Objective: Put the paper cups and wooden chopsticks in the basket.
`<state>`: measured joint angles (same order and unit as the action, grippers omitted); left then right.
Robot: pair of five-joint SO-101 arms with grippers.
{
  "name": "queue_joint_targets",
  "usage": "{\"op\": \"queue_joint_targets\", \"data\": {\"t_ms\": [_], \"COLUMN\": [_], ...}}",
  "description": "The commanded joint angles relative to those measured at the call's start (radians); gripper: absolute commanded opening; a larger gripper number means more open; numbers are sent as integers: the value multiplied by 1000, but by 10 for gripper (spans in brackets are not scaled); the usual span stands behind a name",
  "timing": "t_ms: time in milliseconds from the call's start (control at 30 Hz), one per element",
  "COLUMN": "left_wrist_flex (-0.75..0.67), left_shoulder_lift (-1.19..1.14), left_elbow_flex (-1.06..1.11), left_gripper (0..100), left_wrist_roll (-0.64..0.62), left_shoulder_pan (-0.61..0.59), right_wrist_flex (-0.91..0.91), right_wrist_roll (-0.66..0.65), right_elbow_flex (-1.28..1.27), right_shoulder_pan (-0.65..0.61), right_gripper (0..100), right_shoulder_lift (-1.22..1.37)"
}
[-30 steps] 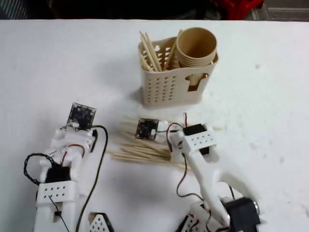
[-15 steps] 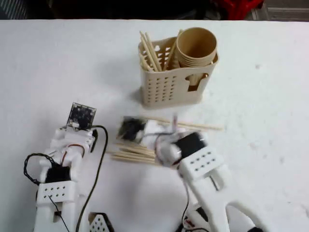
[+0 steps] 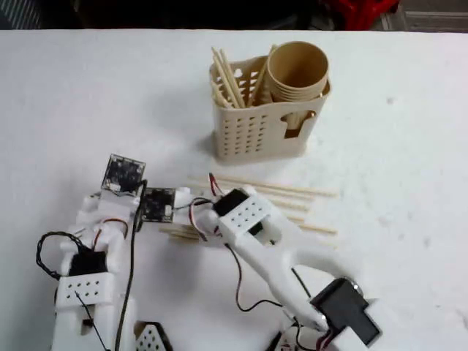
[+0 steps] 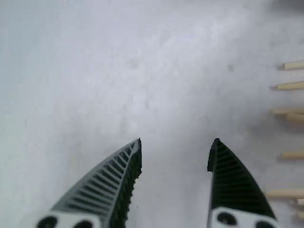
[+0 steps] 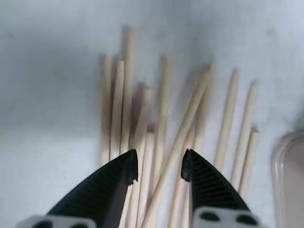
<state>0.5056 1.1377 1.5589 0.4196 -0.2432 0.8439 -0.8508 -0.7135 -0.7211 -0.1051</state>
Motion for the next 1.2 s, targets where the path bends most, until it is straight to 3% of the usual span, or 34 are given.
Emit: {"op": "queue_joint_targets", "data": {"t_ms": [0, 100, 267, 367, 467, 767, 967, 1167], "left_wrist_flex": [-26, -26, -26, -31, -28, -21, 83, -11], "left_shoulder_lift": [16, 16, 16, 16, 16, 8, 10, 16], "left_elbow_flex": [-8, -8, -15, -44, -95, -155, -192, -71], "left_gripper": [234, 234, 234, 234, 234, 234, 234, 234], "left_wrist_roll": [9, 9, 5, -9, -109, -127, -150, -141], "left_shoulder_pan": [16, 16, 5, -71, -174, -318, -302, -263], "right_wrist_flex": [-16, -45, -101, -94, -91, -82, -85, -113], "right_wrist_roll": [18, 41, 187, 209, 209, 206, 201, 201], "right_elbow_flex": [41, 37, 41, 41, 35, 26, 28, 25], "right_shoulder_pan": [51, 54, 120, 150, 153, 182, 179, 185], "right_gripper": [94, 80, 110, 109, 110, 112, 113, 107], "right_shoulder_lift": [50, 76, 131, 120, 93, 68, 79, 94]}}
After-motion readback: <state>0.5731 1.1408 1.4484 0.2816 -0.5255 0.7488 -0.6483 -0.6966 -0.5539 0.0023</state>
